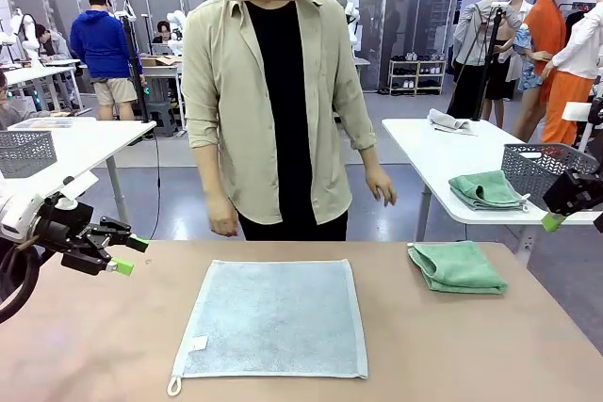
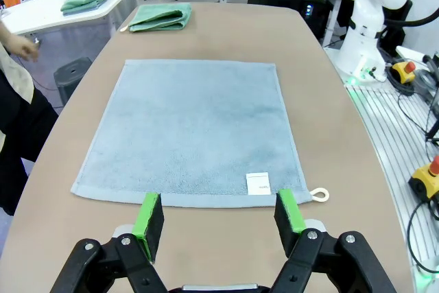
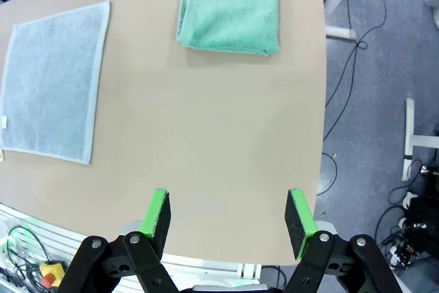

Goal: Fold the towels and place them in the basket.
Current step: When a person lays out a Towel with hook on the table, fold it in half twice.

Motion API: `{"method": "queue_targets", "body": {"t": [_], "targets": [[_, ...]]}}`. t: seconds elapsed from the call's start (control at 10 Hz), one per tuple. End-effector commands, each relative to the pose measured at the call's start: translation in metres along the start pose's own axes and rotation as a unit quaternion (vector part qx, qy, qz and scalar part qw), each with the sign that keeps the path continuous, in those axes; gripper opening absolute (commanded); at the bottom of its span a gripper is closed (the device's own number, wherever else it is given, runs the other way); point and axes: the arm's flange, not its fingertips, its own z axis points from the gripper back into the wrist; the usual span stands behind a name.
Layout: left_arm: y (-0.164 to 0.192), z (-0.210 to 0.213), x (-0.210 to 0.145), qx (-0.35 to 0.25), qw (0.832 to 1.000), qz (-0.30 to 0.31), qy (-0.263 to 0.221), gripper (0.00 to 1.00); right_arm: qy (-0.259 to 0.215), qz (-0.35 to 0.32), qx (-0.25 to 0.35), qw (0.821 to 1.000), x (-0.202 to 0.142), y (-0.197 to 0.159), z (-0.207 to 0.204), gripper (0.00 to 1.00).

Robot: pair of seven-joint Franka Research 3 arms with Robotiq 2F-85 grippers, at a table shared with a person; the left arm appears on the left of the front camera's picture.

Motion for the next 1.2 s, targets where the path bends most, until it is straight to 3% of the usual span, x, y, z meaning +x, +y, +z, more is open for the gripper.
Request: {"method": "queue_targets", "body": {"t": [0.0,0.3,0.5,0.7,0.9,1.1], "targets": [[-0.005,-0.01,0.024,0.011,0.999,-0.005,0.05,0.83,-0.012,0.059,-0.021,0.998,0.006,0.01,0.008,0.84],[-0.02,-0.026,0.129,0.022,0.985,-0.036,0.167,0.83,-0.049,0.236,-0.031,0.97,0.036,0.061,0.035,0.84],[-0.034,-0.058,0.186,0.004,0.971,-0.027,0.237,0.83,-0.05,0.375,-0.007,0.926,0.048,0.112,0.027,0.84],[-0.051,-0.103,0.215,-0.005,0.951,-0.024,0.307,0.83,-0.024,0.511,0.031,0.859,0.053,0.179,-0.013,0.84],[-0.067,-0.134,0.225,0.007,0.931,-0.034,0.363,0.83,-0.013,0.598,0.054,0.799,0.051,0.237,-0.057,0.84],[-0.075,-0.16,0.224,0.028,0.91,-0.008,0.414,0.83,0.016,0.622,0.047,0.782,0.031,0.291,-0.096,0.84]]}}
